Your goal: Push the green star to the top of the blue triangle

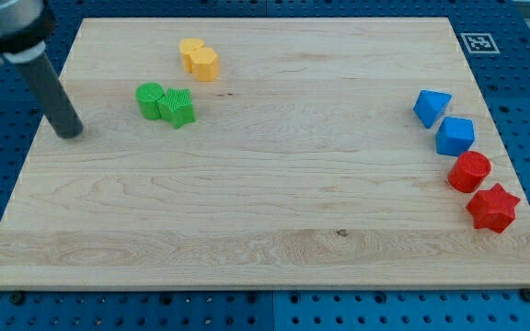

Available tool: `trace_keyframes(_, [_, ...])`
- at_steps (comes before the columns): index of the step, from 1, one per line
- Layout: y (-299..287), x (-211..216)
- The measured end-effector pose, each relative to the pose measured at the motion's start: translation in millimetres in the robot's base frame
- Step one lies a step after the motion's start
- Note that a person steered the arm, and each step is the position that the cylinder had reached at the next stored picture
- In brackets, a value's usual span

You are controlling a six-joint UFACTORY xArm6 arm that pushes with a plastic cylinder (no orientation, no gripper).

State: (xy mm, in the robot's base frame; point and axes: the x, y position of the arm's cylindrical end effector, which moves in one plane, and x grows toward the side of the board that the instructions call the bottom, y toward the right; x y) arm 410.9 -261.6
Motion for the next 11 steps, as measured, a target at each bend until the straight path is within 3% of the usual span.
trace_keyframes(1, [9.2, -39.2])
trace_keyframes(2, [51.7, -51.6])
trace_keyframes(4, [94.2, -26.1])
trace_keyframes(7, [111.9, -25.8])
trace_keyframes(11, [96.4, 29.4])
